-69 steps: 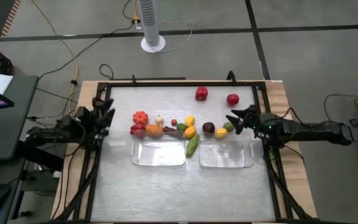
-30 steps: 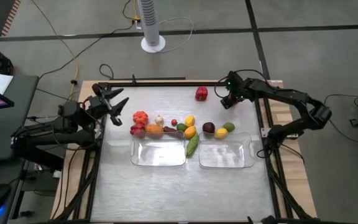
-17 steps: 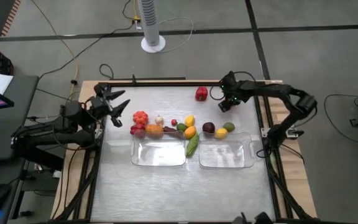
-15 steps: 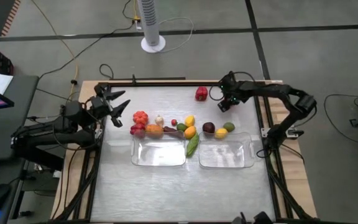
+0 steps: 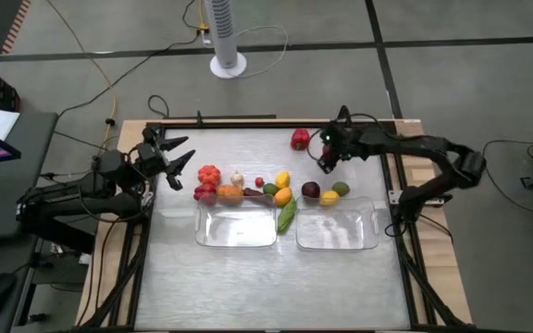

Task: Sort produce into baskets
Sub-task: Put the red tomato into the right transparent bin, then put the right lime into the right transparent bin

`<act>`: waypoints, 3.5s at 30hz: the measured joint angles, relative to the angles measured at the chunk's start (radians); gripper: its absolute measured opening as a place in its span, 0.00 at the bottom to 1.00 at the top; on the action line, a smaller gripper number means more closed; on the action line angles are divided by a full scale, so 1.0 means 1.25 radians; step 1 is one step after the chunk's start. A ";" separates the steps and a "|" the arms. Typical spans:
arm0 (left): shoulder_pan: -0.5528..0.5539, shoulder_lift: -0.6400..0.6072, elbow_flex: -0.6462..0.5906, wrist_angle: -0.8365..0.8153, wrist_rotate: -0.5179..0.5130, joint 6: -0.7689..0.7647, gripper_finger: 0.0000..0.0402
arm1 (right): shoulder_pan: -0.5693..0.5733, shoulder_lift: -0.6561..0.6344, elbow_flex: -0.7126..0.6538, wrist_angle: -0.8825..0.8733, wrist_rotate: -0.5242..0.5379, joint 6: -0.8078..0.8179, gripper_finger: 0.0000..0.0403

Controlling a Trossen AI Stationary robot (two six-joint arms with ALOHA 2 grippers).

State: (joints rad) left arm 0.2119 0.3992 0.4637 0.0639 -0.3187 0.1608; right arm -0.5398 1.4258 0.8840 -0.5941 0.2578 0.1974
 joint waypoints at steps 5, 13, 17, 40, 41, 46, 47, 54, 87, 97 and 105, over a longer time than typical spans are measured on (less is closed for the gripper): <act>0.000 0.000 0.000 0.003 0.000 0.000 0.48 | 0.185 -0.103 0.004 0.001 -0.124 -0.030 0.85; 0.000 0.000 0.000 0.041 -0.001 0.017 0.48 | 0.480 -0.182 0.004 -0.013 -0.145 0.053 0.86; 0.000 0.000 0.000 0.069 -0.002 0.043 0.48 | 0.561 -0.181 0.004 -0.014 -0.079 0.114 0.87; 0.000 0.000 0.000 0.068 -0.007 0.028 0.48 | 0.397 -0.135 0.102 -0.326 -0.089 0.383 0.95; 0.000 0.000 0.000 0.060 -0.007 0.021 0.48 | 0.376 -0.135 0.102 -0.361 -0.083 0.374 0.95; 0.000 0.000 -0.001 0.025 -0.001 -0.013 0.48 | 0.257 -0.130 0.065 -0.467 -0.081 0.345 0.92; 0.000 -0.001 -0.001 0.020 0.000 -0.021 0.48 | 0.234 -0.134 0.057 -0.461 -0.082 0.339 0.92; -0.011 -0.001 -0.001 -0.007 0.001 -0.062 0.48 | 0.104 -0.128 0.008 -0.422 -0.153 0.237 0.87; -0.057 -0.013 -0.001 -0.005 0.020 -0.067 0.48 | 0.079 0.079 -0.069 -0.206 -0.192 0.072 0.58; -0.057 -0.013 -0.001 -0.005 0.020 -0.067 0.48 | 0.112 -0.018 0.038 -0.335 -0.123 0.114 0.56; -0.057 -0.013 -0.001 -0.005 0.020 -0.070 0.48 | 0.258 -0.066 0.123 -0.210 -0.140 0.118 0.56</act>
State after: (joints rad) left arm 0.1410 0.3832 0.4629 0.0582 -0.2939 0.0731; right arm -0.2169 1.3439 1.0383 -0.8570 0.0831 0.3446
